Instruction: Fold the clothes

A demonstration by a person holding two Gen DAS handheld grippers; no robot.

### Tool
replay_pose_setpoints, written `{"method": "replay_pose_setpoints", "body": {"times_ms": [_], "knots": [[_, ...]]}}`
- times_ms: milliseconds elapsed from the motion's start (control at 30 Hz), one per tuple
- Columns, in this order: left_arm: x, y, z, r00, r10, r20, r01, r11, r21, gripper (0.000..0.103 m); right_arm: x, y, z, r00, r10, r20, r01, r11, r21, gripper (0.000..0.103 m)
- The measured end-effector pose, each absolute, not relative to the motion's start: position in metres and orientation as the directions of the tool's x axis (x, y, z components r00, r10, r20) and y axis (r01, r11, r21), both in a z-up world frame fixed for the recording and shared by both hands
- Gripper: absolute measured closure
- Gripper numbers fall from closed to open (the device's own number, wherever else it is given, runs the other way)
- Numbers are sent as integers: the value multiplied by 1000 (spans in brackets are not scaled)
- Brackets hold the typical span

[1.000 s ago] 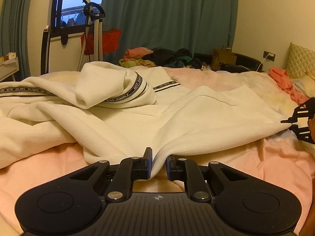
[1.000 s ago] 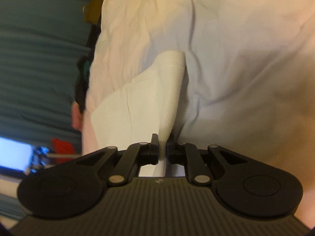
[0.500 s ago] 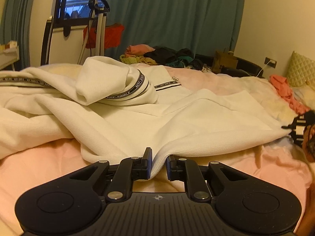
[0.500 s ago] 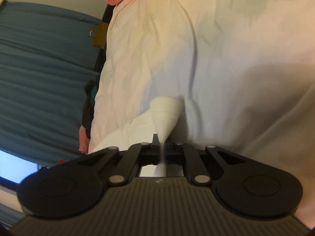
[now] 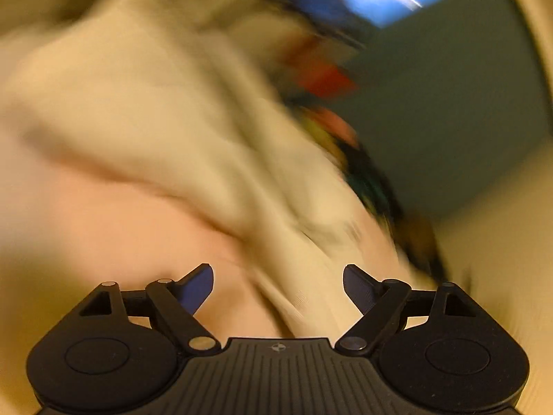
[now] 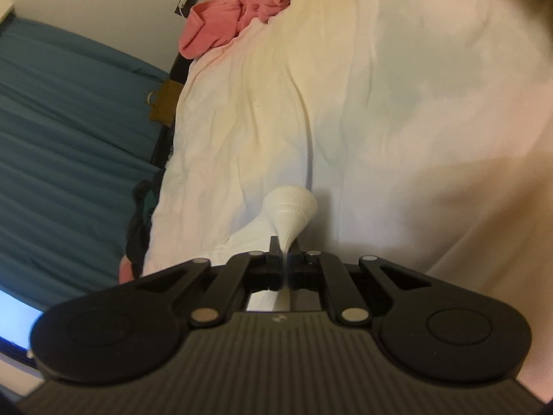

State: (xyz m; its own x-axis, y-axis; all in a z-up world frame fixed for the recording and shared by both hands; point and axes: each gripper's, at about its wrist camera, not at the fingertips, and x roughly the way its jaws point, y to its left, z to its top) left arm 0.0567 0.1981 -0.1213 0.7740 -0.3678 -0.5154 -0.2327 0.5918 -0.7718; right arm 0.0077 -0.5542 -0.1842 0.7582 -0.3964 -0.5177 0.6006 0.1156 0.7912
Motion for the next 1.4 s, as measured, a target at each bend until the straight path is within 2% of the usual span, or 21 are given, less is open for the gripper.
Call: {"method": "replay_pose_setpoints", "body": {"times_ms": [100,167,233,300,333,367,400,500,600,667,800,867,967,1033,1133,1200,1300,1333,1367,1400], "knots": [[57,253,-140,784,-230,-577,-465,398,-791,21,2,-546,-181,746,-408,-526,623,148,768,98],[58,276,-145,807,-156,-570,-511,302,-805,21,3,-546,-181,740,-412,-531,631,155,760,98],[64,289,-145,806,-106,-582,-539,275,-796,26,4,-548,-182,736,-413,-536,635,149,758,98],[69,298,-143,794,-72,-603,-565,277,-777,52,4,-550,-185,731,-413,-543,640,140,756,98],[69,302,-140,782,-65,-619,-579,289,-762,57,4,-550,-186,728,-412,-548,643,133,754,98],[69,305,-137,770,-57,-635,-593,301,-746,69,3,-551,-188,726,-409,-552,643,122,756,98],[69,309,-135,758,-48,-651,-607,313,-730,71,1,-551,-190,729,-405,-552,638,110,762,98],[63,320,-107,740,-14,-672,-614,393,-684,75,-5,-548,-193,726,-399,-561,641,96,762,98],[52,338,-63,755,-7,-656,-574,478,-665,78,-6,-545,-189,712,-414,-567,658,114,744,98],[37,356,-42,760,-38,-649,-557,476,-680,79,-11,-544,-181,716,-450,-534,639,112,761,98],[0,378,-40,732,-134,-668,-573,408,-711,79,-26,-543,-164,700,-532,-477,603,83,793,98],[-9,381,-52,701,-126,-702,-591,448,-671,79,-32,-541,-159,645,-571,-508,654,68,754,98],[-19,387,-83,634,-129,-763,-632,481,-607,77,-33,-543,-166,525,-569,-633,770,0,639,97],[-18,393,-102,611,-152,-777,-639,485,-597,72,-32,-545,-178,489,-523,-699,808,-31,589,97],[-25,394,-102,624,-154,-766,-624,491,-608,57,-37,-547,-185,505,-503,-702,799,-36,601,96],[-29,393,-91,610,-139,-780,-614,538,-577,39,-36,-545,-180,502,-505,-702,809,-13,588,95],[-41,388,-67,617,-79,-783,-586,618,-524,20,-32,-546,-173,491,-507,-708,822,1,569,92],[-44,384,-57,629,-49,-776,-576,641,-507,19,-30,-545,-169,486,-513,-708,829,13,559,85],[-47,381,-47,641,-20,-768,-566,663,-490,19,-29,-542,-163,479,-525,-704,838,34,545,67],[-49,377,-37,653,7,-757,-556,684,-473,17,-28,-538,-155,479,-545,-688,840,58,539,56]]}}
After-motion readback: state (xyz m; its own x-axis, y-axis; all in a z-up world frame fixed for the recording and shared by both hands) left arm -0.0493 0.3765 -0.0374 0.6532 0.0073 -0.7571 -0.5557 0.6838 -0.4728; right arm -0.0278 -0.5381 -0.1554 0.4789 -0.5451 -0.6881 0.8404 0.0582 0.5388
